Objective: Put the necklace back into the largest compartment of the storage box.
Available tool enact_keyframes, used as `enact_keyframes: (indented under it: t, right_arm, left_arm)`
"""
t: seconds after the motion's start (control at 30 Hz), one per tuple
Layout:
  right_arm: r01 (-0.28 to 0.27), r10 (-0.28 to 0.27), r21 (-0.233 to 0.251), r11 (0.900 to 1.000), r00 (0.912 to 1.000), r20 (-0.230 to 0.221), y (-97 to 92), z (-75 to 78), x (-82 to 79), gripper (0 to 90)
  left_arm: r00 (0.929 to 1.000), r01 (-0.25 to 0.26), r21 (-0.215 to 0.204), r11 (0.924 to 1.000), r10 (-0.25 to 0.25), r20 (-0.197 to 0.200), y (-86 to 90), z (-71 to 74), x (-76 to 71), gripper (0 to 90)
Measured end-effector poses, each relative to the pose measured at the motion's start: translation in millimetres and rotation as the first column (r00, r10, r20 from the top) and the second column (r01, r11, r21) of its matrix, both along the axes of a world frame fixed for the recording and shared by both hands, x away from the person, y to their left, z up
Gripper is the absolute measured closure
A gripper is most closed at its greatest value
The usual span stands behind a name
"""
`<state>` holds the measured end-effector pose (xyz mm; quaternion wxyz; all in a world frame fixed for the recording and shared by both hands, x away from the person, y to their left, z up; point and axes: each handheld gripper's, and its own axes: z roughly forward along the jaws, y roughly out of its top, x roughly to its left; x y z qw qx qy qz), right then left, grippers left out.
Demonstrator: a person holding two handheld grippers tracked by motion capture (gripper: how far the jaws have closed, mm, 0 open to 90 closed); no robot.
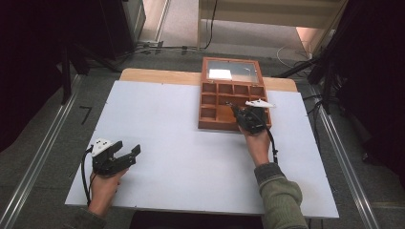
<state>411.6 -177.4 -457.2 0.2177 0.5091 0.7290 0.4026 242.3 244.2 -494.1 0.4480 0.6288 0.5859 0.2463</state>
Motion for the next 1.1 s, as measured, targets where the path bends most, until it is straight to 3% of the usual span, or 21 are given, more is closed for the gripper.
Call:
enact_keyframes:
  t: [0.3,0.37,0.57,0.83,1.0,1.1]
  right_arm:
    - [0.014,-0.014,-0.005,0.9999,0.9998,-0.017,0.8,-3.0,10.1,71.6]
    - [0.009,-0.009,-0.005,1.0000,0.9997,-0.023,2.4,-1.7,14.4,64.4]
    - [0.010,-0.009,0.004,0.9999,0.9996,-0.028,1.4,-2.1,16.2,57.2]
    - [-0.039,0.040,0.023,0.9990,0.9987,-0.032,1.7,3.7,5.6,41.3]
    - [-0.038,0.039,0.032,0.9987,0.9993,-0.003,-0.9,4.2,-7.8,34.4]
    - [-0.037,0.037,0.046,0.9983,0.9993,-0.010,-5.1,3.5,-11.5,30.1]
  left_arm:
    - [1.0000,0.003,0.001,1.0000,-0.003,0.000,-0.3,0.1,-0.1,25.4]
    - [1.0000,0.003,-0.002,1.0000,-0.003,0.001,-0.2,0.2,-0.2,25.4]
    - [1.0000,0.005,0.000,1.0000,-0.005,-0.002,0.4,0.0,-0.4,25.4]
    - [1.0000,0.005,-0.002,1.0000,-0.005,0.000,0.1,0.2,-0.5,25.4]
    - [1.0000,0.009,0.003,1.0000,-0.009,-0.003,-0.8,0.2,-0.6,25.4]
    - [0.9999,0.010,0.004,0.9999,-0.010,-0.004,-0.8,0.1,-0.6,25.4]
